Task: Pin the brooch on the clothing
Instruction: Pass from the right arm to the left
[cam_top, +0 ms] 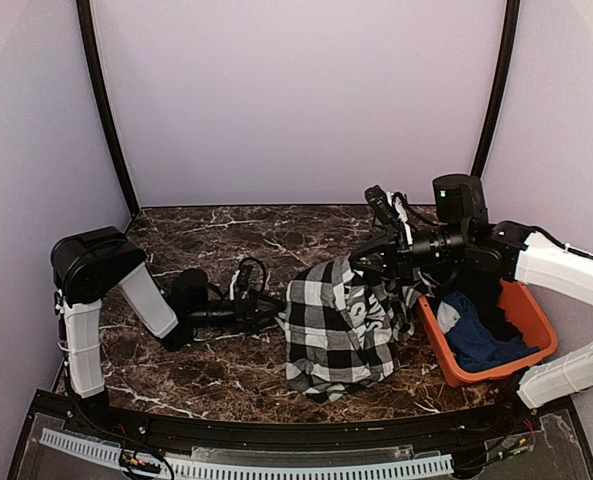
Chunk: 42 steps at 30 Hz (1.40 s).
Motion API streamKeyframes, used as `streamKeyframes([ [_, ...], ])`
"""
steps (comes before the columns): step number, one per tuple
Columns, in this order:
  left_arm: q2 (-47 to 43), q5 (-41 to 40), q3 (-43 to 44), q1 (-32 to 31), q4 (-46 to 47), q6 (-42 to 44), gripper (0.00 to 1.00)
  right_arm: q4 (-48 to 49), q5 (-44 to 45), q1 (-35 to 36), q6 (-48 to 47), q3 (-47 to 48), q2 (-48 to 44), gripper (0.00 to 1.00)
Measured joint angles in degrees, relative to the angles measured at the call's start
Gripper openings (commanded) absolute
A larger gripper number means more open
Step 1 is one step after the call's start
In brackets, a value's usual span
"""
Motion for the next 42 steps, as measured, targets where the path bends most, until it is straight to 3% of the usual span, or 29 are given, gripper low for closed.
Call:
streamKeyframes([
  [5,-0.79,-0.11,-1.79,0.07,0.94,-0.15,0.9,0.02,1.25,0.0,-0.13,0.0,0.0,0.0],
  [13,-1.07,1.11,-1.18,-0.52,1.14,0.83,0.78,0.07,2.03,0.0,-0.2,0.0,0.0,0.0],
  [17,-0.09,1.57,0.55,-1.36,1.22,1.01,0.61,0.09,2.01,0.0,-0.17,0.0,0.0,0.0],
  [19,0.61,1.79,1.11,-1.46,1.16,1.01,0.33,0.09,2.01,0.0,-0.17,0.0,0.0,0.0],
  [20,0.96,1.86,1.38,-1.51,1.11,1.01,0.26,0.07,2.01,0.0,-0.17,0.0,0.0,0.0],
  [21,1.27,1.9,1.62,-1.51,1.16,1.07,0.13,0.09,2.01,0.0,-0.15,0.0,0.0,0.0],
  [23,1.6,2.1,1.86,-1.51,1.11,1.07,0.02,0.09,2.03,0.0,-0.17,0.0,0.0,0.0],
  [31,1.38,1.66,2.21,-1.51,1.14,0.9,0.01,-0.7,4.09,0.0,-1.2,0.0,0.0,0.01],
  [32,0.98,1.38,2.14,-1.51,1.05,0.9,0.01,-1.11,4.42,0.0,-1.51,0.0,0.0,0.08],
  [34,-0.68,0.98,1.86,-1.44,0.9,0.87,0.01,-2.34,5.75,0.0,-2.6,0.02,-0.09,0.35],
  [37,-5.51,0.37,1.51,-1.05,0.37,0.72,0.01,-5.09,7.96,0.0,-4.09,0.22,-0.42,0.67],
  [40,-13.94,-0.63,1.51,-0.72,-1.18,3.21,0.01,-8.9,10.32,0.0,-6.73,1.88,-0.52,0.83],
  [42,-22.08,-1.92,2.51,-0.61,-8.02,7.17,0.01,-11.39,11.63,0.0,-8.15,3.89,-0.39,0.94],
])
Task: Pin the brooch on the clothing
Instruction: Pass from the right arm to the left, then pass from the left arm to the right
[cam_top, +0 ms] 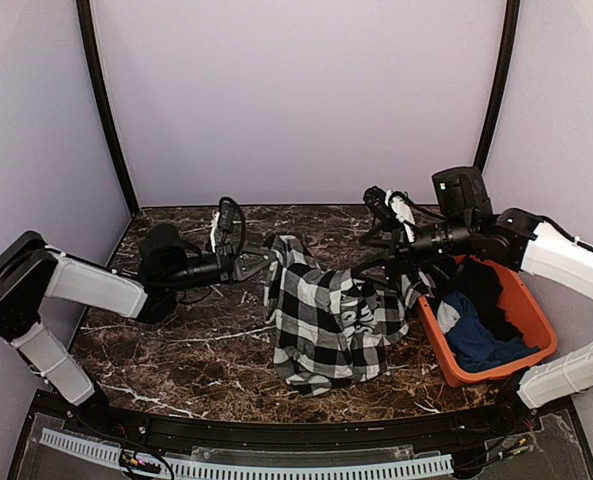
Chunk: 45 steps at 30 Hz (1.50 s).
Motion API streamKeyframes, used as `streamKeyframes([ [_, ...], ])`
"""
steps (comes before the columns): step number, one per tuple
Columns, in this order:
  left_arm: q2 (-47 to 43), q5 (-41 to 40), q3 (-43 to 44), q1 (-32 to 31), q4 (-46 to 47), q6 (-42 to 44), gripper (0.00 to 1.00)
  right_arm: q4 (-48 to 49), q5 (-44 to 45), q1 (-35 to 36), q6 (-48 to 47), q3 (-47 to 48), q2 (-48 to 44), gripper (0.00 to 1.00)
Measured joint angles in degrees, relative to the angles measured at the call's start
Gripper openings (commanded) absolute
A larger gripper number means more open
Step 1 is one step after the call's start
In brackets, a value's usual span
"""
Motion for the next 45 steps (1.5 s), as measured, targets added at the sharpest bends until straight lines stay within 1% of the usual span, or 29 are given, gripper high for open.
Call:
streamKeyframes([
  [1,-3.48,-0.76,0.85,0.0,-3.54,2.03,0.01,-1.09,0.63,0.0,-0.5,1.14,0.15,0.98],
  [5,-17.88,-5.68,7.67,-0.02,-25.46,12.5,0.01,-4.94,3.98,0.0,-4.66,9.01,2.47,0.99],
  [8,-23.74,-9.03,15.3,-0.26,-43.47,20.46,0.01,-6.32,6.23,0.0,-8.24,14.12,4.52,0.99],
  [11,-25.73,-10.97,21.46,-0.66,-58.25,26.67,0.01,-5.38,6.36,0.02,-12.87,15.45,5.03,0.99],
  [14,-25.97,-12.59,24.59,-1.25,-69.33,31.26,0.01,-2.97,4.22,0.33,-16.96,15.39,5.51,0.99],
  [19,-25.94,-16.0,25.46,-3.96,-82.88,36.09,0.01,3.39,2.51,3.41,-20.68,16.17,10.6,0.99],
  [25,-26.05,-16.41,25.59,-5.73,-88.59,39.08,0.01,8.94,0.5,5.92,-23.32,16.33,18.97,0.99],
  [27,-26.05,-16.35,26.32,-5.95,-90.44,40.3,0.01,8.94,-1.16,6.05,-25.22,16.63,20.7,0.99],
  [33,-26.32,-15.89,28.33,-6.1,-94.38,43.41,0.01,7.43,-9.2,6.08,-34.91,18.71,23.85,0.99],
  [37,-26.67,-14.58,28.33,-6.14,-96.13,44.76,0.01,5.05,-13.9,6.16,-38.42,24.11,27.63,0.96],
  [45,-26.69,-12.83,29.88,-6.99,-99.34,46.75,0.01,-0.22,-16.85,7.98,-41.16,34.1,37.97,0.89],
])
